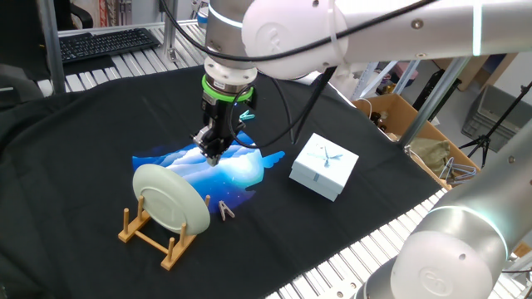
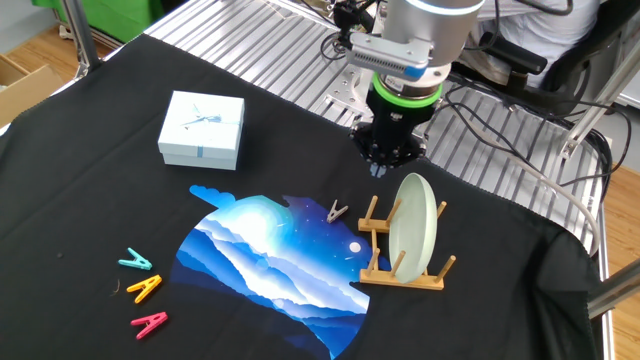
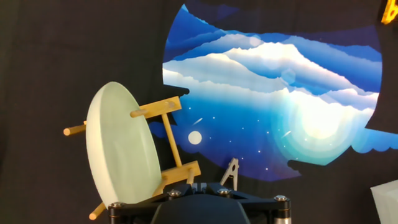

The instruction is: Take the dish off the dish rack

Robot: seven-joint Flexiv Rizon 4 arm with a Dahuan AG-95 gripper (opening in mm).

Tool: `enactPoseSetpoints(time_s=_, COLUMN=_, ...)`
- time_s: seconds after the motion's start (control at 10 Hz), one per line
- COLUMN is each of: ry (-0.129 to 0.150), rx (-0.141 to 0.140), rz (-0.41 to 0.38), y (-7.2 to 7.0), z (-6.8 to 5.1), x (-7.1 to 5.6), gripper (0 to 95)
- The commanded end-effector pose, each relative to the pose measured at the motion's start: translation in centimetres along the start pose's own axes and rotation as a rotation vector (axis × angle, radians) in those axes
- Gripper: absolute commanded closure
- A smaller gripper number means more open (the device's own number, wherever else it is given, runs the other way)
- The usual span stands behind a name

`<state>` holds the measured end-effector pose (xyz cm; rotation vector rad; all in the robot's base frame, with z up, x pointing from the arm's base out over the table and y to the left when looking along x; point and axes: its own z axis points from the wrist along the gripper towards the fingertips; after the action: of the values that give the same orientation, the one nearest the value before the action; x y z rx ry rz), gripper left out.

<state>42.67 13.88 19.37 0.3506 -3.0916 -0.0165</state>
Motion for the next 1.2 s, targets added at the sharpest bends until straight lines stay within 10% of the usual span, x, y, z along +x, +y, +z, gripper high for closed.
enactPoseSetpoints(time_s=0.1, ry=0.000, rx=-0.008, rz=0.012, y=0.0, z=0.1, x=0.0, gripper=95.0)
enactPoseSetpoints(time_s=1.2, ry=0.007, rx=-0.039, rz=0.044, y=3.5, z=-0.7, x=-1.0, gripper=95.0)
